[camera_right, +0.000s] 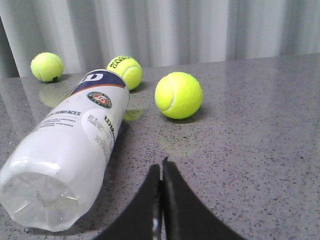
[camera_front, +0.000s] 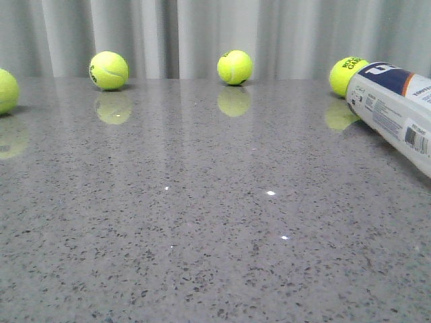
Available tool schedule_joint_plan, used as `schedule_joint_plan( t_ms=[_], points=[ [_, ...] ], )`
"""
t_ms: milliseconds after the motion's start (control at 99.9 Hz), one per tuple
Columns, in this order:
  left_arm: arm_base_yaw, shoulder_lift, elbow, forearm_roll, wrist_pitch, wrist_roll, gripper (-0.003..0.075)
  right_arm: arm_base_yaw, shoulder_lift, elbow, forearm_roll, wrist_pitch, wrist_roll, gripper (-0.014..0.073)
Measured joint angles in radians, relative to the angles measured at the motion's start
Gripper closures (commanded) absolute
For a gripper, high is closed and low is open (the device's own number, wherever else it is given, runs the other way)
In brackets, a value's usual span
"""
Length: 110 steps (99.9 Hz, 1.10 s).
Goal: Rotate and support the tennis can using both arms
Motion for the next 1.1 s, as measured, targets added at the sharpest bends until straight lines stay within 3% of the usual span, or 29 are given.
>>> schedule_joint_plan(
  t_ms=[150, 400, 910, 1001, 1101],
  points=[
    [0.000, 0.000, 0.000, 0.000, 0.000, 0.000, 0.0741, 0.000, 0.000, -0.047, -0.015, 0.098, 0.000, 0.0658],
    [0.000, 0.000, 0.000, 0.000, 0.000, 0.000, 0.0741, 0.000, 0.114, -0.269, -0.032, 0.366, 0.000, 0.0658],
    [0.000, 0.000, 0.000, 0.000, 0.000, 0.000, 0.0741, 0.000, 0.587, -0.592, -0.059, 0.453, 0.000, 0.0648],
    [0.000, 0.000, 0.000, 0.000, 0.000, 0.000, 0.0741, 0.002, 0.655, -0.645, -0.059, 0.494, 0.000, 0.0535],
    [0.000, 0.000, 0.000, 0.000, 0.000, 0.000, 0.0741, 0.018, 0.728, -0.702, -0.057, 0.545, 0.000, 0.0271]
  ],
)
